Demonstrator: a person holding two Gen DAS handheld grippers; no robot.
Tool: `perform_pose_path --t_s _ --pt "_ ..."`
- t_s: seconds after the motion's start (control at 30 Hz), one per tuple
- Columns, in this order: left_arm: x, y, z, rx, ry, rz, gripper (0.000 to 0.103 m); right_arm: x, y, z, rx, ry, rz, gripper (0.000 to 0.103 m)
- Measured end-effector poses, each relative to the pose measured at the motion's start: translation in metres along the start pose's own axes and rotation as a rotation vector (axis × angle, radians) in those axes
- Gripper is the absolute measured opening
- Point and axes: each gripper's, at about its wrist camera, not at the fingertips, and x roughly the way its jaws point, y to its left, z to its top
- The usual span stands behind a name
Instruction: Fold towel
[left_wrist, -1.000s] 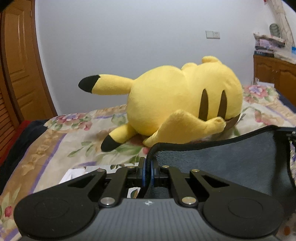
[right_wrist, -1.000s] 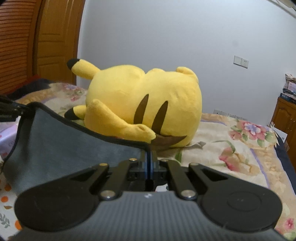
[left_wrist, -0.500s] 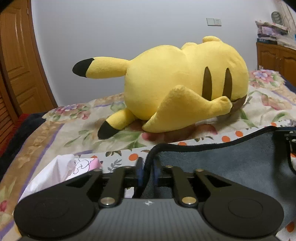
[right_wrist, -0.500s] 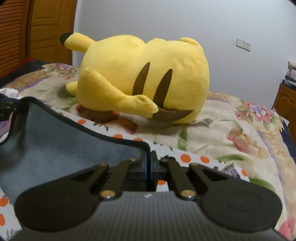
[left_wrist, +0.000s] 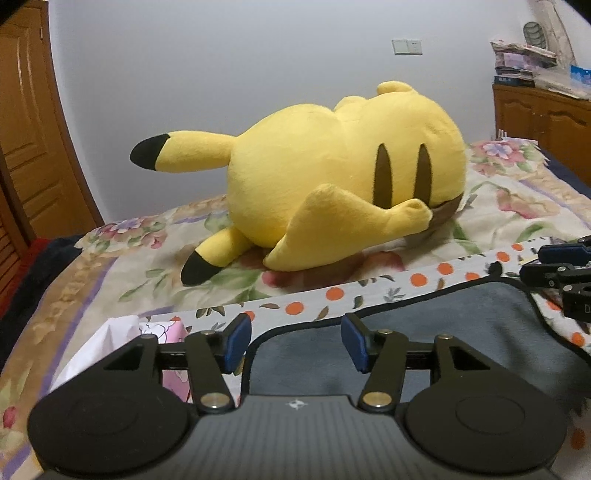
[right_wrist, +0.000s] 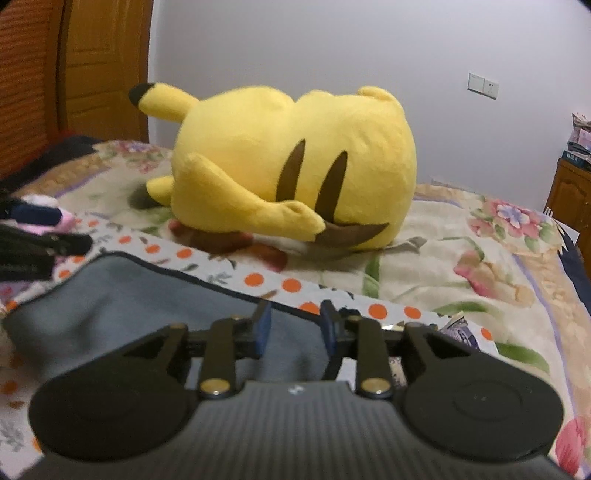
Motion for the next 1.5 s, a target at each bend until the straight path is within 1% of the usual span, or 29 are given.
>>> perform_pose_path --t_s 0.1,0.17,0.27,0.3,0.43,0.5,0.57,0.6,0.63,0.7,0.73,0.77,0.8,0.9,1.1,1.2,1.43,1.5 --pt "-0.014 -0.002 0.003 -0.009 0.002 -0.013 0.063 -0.015 0.004 0.003 0.008 -0.006 0.016 0.03" --pt "-0.024 -0.004 0.004 -0.013 0.001 -0.02 0.068 -0.028 0.006 0.005 0.024 -0.011 0.026 0.032" --pt "-0.041 -0.008 0.006 0.0 -0.002 -0.029 0.069 -0.045 0.005 0.006 0.05 -0.018 0.035 0.043" --pt "-0.049 -0.009 0.007 0.004 -0.004 -0.031 0.07 -0.051 0.006 0.007 0.053 -0.021 0.034 0.048" --pt "-0.075 -0.009 0.012 -0.001 -0.016 -0.04 0.079 -0.075 0.003 0.008 0.073 -0.026 0.029 0.054" --pt "-0.088 -0.01 0.014 0.002 -0.025 -0.041 0.081 -0.086 0.002 0.009 0.083 -0.029 0.027 0.058" --pt "-0.1 -0.011 0.017 0.005 -0.033 -0.043 0.086 -0.096 0.001 0.011 0.084 -0.037 0.019 0.065" --pt "-0.106 -0.011 0.019 0.005 -0.037 -0.043 0.088 -0.101 0.001 0.011 0.084 -0.04 0.016 0.071" --pt "-0.111 -0.011 0.02 0.005 -0.041 -0.043 0.09 -0.105 0.001 0.011 0.087 -0.043 0.013 0.079" --pt "-0.122 -0.011 0.022 0.003 -0.045 -0.049 0.091 -0.114 -0.001 0.012 0.097 -0.051 0.008 0.086" --pt "-0.126 -0.011 0.023 0.002 -0.044 -0.054 0.095 -0.118 -0.001 0.012 0.102 -0.055 0.008 0.089" --pt "-0.131 -0.011 0.023 -0.004 -0.047 -0.062 0.099 -0.122 -0.001 0.012 0.105 -0.058 0.01 0.09" --pt "-0.135 -0.011 0.023 -0.013 -0.053 -0.073 0.101 -0.126 0.0 0.013 0.106 -0.06 0.011 0.092" --pt "-0.149 -0.01 0.023 -0.035 -0.062 -0.088 0.103 -0.135 0.002 0.013 0.102 -0.068 0.005 0.103" --pt "-0.167 -0.013 0.021 -0.02 -0.069 -0.088 0.103 -0.148 0.006 0.013 0.1 -0.075 -0.007 0.103" --pt "-0.173 -0.012 0.018 -0.012 -0.064 -0.1 0.103 -0.154 0.008 0.013 0.1 -0.077 -0.007 0.103" --pt "-0.194 -0.008 0.013 -0.006 -0.049 -0.071 0.103 -0.174 0.013 0.014 0.11 -0.089 -0.002 0.103" --pt "-0.201 -0.005 0.013 -0.014 -0.033 -0.069 0.103 -0.181 0.015 0.014 0.106 -0.091 -0.003 0.103"
